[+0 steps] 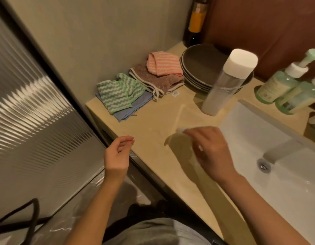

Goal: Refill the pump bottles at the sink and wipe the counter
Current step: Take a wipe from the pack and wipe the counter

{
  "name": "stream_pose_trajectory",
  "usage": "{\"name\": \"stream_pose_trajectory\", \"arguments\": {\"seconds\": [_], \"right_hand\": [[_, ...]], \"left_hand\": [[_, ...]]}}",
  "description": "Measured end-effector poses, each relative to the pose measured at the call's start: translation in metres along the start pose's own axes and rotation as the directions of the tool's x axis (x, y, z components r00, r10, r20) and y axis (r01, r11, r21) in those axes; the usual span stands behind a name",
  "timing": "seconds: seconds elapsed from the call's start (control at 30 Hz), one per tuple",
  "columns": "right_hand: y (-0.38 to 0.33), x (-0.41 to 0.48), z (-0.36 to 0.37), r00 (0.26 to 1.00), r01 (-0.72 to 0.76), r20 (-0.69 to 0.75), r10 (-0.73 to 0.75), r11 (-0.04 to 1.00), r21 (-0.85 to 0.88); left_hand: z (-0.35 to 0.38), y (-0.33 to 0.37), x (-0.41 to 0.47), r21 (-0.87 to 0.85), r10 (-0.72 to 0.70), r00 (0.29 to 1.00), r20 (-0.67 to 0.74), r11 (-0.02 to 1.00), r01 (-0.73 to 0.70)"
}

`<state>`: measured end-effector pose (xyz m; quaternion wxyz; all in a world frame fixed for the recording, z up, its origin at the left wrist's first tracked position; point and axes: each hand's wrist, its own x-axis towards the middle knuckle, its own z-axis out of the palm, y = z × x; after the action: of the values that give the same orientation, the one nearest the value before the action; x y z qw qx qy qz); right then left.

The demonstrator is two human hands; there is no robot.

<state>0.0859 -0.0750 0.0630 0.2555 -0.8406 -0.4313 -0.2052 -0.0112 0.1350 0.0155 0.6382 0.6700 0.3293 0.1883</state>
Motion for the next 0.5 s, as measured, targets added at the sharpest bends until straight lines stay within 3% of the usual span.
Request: {"name": "stream_pose_trajectory", "arguments": {"seconds": [0.13,0.3,0.4,0.5], "right_hand": [[-0.021,-0.038,0.02,0.94,0.091,0.326,-0.099,0.995,0.041],[-0.033,-0.055,0.014,0.75,0.1,0.654,-0.102,0.994,0.04],[-0.024,-0.046,0.005,0.718,-0.137,0.696,-0.01,0.978,0.155],[-0.004,-0.036,0.001,0.786,-0.216,0.611,0.089,0.967,0.137]], "left_hand": [[-0.003,-0.002,-0.002,0.012,0.005,1.0,0.001,1.0,-0.005],[-0.006,-0.005,-0.007,0.039,0.013,1.0,0.004,0.999,-0.013],[-0.006,-0.005,-0.008,0.037,0.014,1.0,0.008,0.999,-0.014],[-0.007,-0.004,-0.008,0.038,0.015,1.0,0.006,0.999,-0.015]]}}
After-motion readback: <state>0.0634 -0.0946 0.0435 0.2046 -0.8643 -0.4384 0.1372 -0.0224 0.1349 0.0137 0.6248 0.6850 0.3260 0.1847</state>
